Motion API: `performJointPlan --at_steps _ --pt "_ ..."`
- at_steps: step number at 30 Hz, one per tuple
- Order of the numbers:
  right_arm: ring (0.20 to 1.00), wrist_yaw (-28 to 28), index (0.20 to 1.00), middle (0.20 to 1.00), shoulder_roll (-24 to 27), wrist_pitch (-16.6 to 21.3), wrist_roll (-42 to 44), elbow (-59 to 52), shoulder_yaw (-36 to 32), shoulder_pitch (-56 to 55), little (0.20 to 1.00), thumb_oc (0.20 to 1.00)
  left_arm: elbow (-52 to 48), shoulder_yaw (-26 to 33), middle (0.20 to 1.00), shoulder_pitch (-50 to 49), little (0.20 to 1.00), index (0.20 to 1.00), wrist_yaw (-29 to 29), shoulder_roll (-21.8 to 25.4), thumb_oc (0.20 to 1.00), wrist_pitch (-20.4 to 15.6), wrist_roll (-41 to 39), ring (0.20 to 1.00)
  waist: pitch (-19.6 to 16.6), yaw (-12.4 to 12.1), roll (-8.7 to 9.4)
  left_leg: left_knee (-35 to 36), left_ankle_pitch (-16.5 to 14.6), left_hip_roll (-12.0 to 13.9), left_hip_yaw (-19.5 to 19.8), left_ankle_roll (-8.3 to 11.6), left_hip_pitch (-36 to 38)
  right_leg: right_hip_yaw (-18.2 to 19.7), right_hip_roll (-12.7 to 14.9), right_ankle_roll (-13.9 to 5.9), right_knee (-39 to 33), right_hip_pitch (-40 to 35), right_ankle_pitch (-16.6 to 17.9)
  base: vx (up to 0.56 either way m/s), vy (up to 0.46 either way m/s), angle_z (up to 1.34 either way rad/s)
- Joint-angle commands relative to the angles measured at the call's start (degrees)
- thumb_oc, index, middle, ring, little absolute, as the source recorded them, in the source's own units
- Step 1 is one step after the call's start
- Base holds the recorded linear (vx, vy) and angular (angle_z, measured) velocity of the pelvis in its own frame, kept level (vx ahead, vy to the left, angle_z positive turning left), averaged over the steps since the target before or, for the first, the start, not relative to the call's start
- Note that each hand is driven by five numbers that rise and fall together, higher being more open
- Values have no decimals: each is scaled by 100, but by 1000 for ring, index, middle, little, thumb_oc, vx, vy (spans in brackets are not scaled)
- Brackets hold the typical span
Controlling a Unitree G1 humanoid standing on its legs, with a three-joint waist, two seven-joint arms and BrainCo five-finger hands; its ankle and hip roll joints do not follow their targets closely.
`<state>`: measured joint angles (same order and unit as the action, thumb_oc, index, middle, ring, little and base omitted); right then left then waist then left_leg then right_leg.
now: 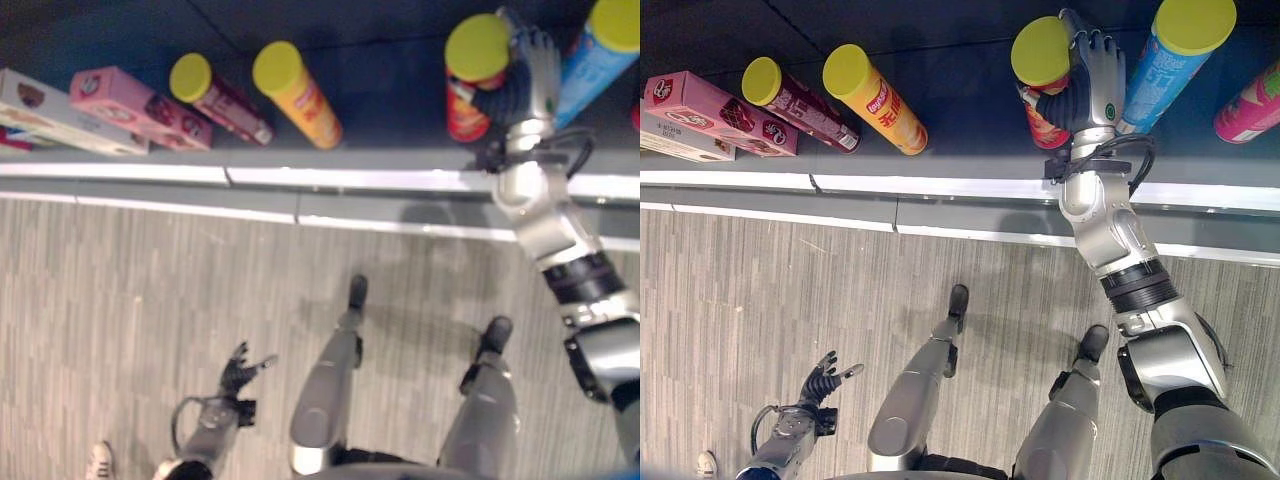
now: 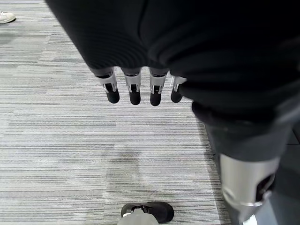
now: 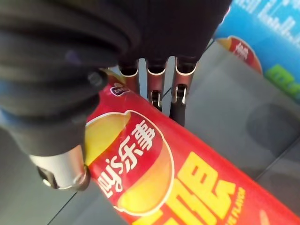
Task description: Put the goods on the table back onto the shelves and tidy them up.
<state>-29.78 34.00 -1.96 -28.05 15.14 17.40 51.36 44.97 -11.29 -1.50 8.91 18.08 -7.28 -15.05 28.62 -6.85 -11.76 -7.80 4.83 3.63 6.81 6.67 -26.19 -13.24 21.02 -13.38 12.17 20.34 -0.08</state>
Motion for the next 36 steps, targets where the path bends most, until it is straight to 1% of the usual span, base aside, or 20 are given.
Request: performJointPlan --at_steps 1,13,14,21,29,30,36 --pt "200 -215 200 200 110 265 97 -543 -69 497 200 200 68 -196 1000 124 1000 1000 162 312 1000 13 -132 1000 -116 -155 -80 483 -170 116 62 58 293 582 -128 333 517 464 -202 0 0 0" --pt "200 -163 200 200 -66 287 306 -283 44 459 200 200 17 -243 1000 108 1000 1000 181 296 1000 16 -127 1000 -107 -149 -76 568 -145 152 33 78 324 580 -158 326 439 464 -172 0 0 0" --pt "200 -149 200 200 -91 296 327 -293 57 457 200 200 17 -254 1000 108 1000 1000 179 292 1000 18 -129 1000 -91 -143 -66 574 -170 154 27 83 358 588 -162 327 451 441 -212 0 0 0" --pt "200 -64 200 200 -233 355 501 -371 81 352 200 200 34 -275 1000 137 1000 1000 194 274 1000 36 -136 1000 -117 -132 -37 623 -139 169 13 83 363 585 -179 322 371 424 -154 0 0 0" --pt "200 28 200 200 -258 366 516 -312 183 358 200 200 37 -261 1000 153 1000 1000 203 279 1000 34 -138 1000 -131 -125 -8 644 -136 176 -2 85 372 577 -188 318 311 413 -123 0 0 0" --pt "1000 44 1000 1000 -255 356 503 -291 203 362 1000 1000 38 -260 1000 152 1000 1000 199 281 1000 30 -132 1000 -132 -122 -5 650 -134 176 -4 87 375 580 -190 317 310 418 -123 0 0 0" --pt "1000 98 1000 1000 -193 374 562 -254 248 401 1000 1000 93 -256 1000 133 1000 1000 181 272 1000 44 -102 1000 -150 -118 22 703 -120 179 -30 93 410 595 -196 319 260 397 -101 0 0 0"
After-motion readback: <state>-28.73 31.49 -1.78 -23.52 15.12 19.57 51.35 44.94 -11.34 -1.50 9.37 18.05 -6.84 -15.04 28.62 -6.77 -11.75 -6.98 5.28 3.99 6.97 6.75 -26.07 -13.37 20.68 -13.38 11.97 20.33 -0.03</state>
